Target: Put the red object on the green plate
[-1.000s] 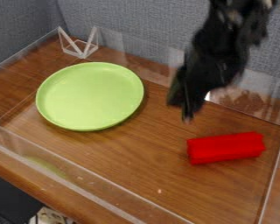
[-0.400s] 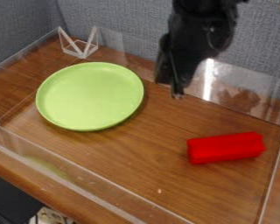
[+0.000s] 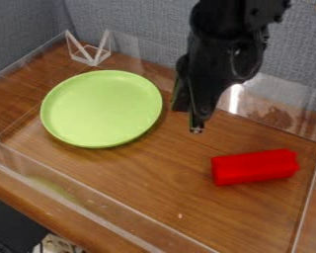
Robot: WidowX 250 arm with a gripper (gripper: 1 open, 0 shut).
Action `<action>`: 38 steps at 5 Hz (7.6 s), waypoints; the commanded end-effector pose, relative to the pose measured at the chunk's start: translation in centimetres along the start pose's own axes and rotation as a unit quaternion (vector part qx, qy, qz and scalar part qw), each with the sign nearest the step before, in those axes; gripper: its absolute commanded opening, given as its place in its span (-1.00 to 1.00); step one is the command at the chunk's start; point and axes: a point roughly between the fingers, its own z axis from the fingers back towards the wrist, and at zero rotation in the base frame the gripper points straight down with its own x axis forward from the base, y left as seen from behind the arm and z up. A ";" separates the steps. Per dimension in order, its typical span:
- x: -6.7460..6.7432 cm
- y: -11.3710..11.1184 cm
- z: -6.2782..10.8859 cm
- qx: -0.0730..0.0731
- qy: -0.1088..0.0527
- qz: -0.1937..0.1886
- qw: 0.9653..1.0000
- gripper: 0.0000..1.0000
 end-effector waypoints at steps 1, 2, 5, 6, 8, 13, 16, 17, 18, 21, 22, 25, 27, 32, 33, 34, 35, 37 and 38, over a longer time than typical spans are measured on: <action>1.3 -0.3 1.4 0.017 -0.034 -0.037 0.999 -1.00; 3.2 -1.4 0.8 0.012 -0.059 -0.082 0.995 1.00; 6.5 -1.4 -0.6 0.012 -0.086 -0.135 0.987 -1.00; 4.7 -0.1 0.8 0.028 -0.087 -0.149 0.985 -1.00; 5.2 -0.6 -3.6 0.015 -0.107 -0.164 0.981 1.00; 8.8 1.1 -12.5 -0.060 -0.127 -0.167 0.976 1.00; 9.0 2.9 -13.7 -0.115 -0.109 -0.055 0.986 -1.00; 10.0 1.6 -13.3 -0.138 -0.111 -0.066 0.982 -1.00; 10.9 0.0 -12.7 -0.158 -0.114 -0.083 0.977 -1.00; 11.0 0.5 -11.8 -0.209 -0.065 0.036 0.975 -1.00; 11.1 -0.2 -12.0 -0.221 -0.049 0.039 0.973 -1.00; 9.9 -2.4 -11.9 -0.252 -0.029 0.046 0.966 -1.00; 9.4 -2.9 -11.8 -0.271 -0.009 0.046 0.961 -1.00; 4.6 -1.3 -7.4 -0.237 0.016 0.118 0.964 -1.00; 3.1 0.3 -5.7 -0.221 0.024 0.139 0.965 -1.00; 0.8 3.1 -3.7 -0.197 0.033 0.180 0.963 -1.00; -0.4 7.1 -3.4 -0.184 0.043 0.250 0.950 -1.00; 2.5 10.2 -4.2 -0.191 0.041 0.290 0.937 -1.00; 4.3 9.7 -2.9 -0.191 0.030 0.264 0.945 -1.00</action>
